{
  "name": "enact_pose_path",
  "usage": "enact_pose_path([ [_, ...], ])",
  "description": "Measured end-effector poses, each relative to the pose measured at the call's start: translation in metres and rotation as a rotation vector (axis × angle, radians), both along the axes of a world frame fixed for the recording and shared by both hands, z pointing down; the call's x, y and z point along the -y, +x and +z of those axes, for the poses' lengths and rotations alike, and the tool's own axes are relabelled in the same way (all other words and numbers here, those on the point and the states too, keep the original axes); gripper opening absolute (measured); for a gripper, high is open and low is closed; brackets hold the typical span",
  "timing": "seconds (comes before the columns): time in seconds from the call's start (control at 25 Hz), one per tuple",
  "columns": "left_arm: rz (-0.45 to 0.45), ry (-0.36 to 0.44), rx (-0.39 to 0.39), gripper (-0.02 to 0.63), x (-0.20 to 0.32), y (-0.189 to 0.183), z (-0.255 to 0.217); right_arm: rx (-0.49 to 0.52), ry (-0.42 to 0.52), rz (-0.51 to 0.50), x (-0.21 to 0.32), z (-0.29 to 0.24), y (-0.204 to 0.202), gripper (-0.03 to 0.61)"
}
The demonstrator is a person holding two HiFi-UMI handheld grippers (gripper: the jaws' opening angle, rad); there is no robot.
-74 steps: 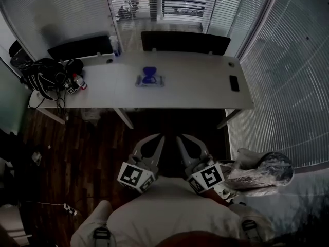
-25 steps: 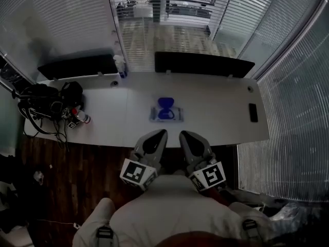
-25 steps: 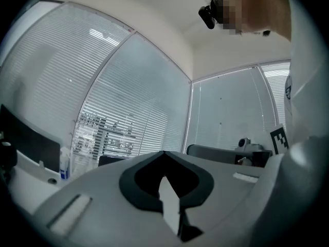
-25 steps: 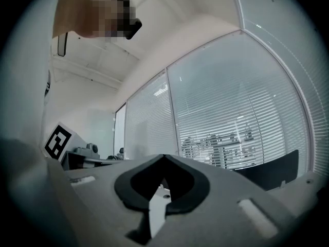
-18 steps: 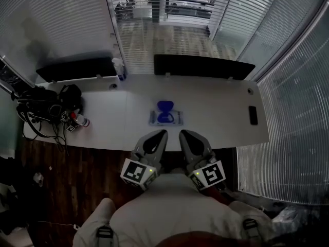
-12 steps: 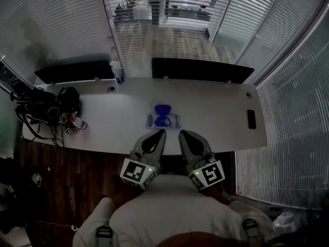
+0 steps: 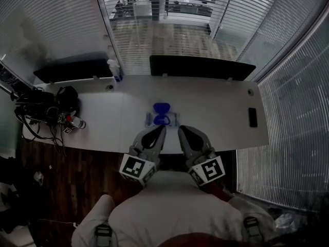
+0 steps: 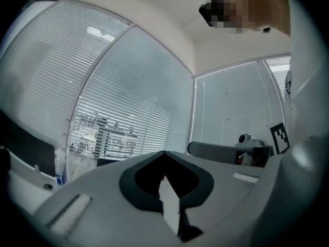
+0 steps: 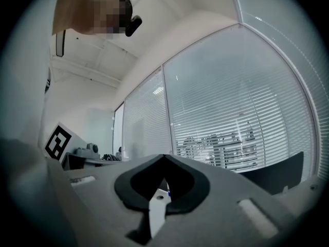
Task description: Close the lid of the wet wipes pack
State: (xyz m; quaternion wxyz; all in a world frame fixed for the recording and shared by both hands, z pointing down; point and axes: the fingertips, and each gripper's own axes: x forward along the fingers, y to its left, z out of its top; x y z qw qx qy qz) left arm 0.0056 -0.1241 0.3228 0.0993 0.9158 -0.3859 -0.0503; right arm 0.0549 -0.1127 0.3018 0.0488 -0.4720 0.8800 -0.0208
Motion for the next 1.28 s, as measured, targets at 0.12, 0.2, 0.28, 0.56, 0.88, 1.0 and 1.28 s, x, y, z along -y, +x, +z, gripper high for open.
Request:
enact_pose_path([
  [0.12, -0.005, 0.005, -0.004, 0.002, 0.007, -0.001, 0.001, 0.000, -0.010, -0.010, 0.004, 0.000, -0.002, 0.000],
  [0.2, -0.007, 0.004, 0.005, 0.002, 0.012, -0.002, 0.002, -0.005, -0.020, -0.013, 0.006, 0.003, -0.002, 0.000],
  [0.28, -0.009, -0.011, 0.012, 0.002, 0.016, -0.002, 0.008, -0.012, -0.032, -0.018, 0.011, 0.009, 0.000, 0.000],
  [0.56, -0.020, -0.073, 0.046, 0.002, 0.034, -0.005, 0.027, -0.041, -0.082, -0.050, 0.029, 0.033, -0.004, 0.000],
  [0.88, -0.053, -0.156, 0.065, 0.002, 0.055, -0.006, 0.069, -0.091, -0.143, -0.104, 0.053, 0.075, -0.013, 0.000],
  [1.0, -0.078, -0.191, 0.093, 0.002, 0.069, -0.011, 0.090, -0.102, -0.170, -0.131, 0.069, 0.088, -0.019, 0.000],
  [1.28, -0.084, -0.278, 0.127, 0.002, 0.091, -0.019, 0.147, -0.192, -0.214, -0.230, 0.099, 0.141, -0.033, 0.002],
])
